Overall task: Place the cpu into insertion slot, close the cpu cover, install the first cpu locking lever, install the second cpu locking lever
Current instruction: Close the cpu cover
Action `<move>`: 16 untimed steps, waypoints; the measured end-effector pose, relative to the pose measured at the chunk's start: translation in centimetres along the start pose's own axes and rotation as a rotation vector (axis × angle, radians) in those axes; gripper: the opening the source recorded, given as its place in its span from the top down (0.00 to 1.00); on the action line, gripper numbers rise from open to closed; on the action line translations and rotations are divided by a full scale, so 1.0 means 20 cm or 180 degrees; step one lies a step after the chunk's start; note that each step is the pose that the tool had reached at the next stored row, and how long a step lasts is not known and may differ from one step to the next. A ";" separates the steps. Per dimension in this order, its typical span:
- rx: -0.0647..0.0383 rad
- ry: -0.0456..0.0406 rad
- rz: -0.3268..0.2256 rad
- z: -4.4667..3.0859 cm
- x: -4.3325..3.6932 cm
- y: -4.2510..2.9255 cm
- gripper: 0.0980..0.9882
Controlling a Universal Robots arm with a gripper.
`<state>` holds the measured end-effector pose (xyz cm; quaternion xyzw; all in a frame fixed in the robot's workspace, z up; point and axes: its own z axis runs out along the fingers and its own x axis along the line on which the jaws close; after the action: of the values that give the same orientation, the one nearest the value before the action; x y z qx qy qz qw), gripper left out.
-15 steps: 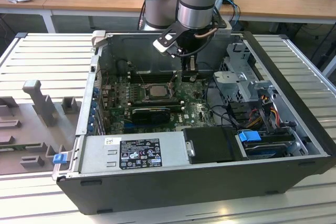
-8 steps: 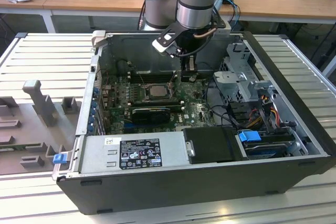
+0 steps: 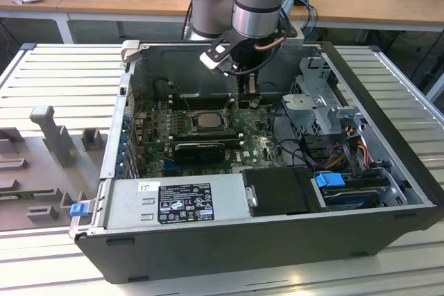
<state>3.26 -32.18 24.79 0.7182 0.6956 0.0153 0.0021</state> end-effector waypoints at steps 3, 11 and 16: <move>0.0000 0.0000 0.0000 0.000 0.000 -0.003 0.99; 0.0000 0.0000 0.0000 0.000 0.000 -0.013 0.99; 0.0000 0.0000 0.0000 0.000 -0.001 -0.018 0.99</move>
<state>2.90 -32.18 24.79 0.7182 0.6957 0.0153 0.0021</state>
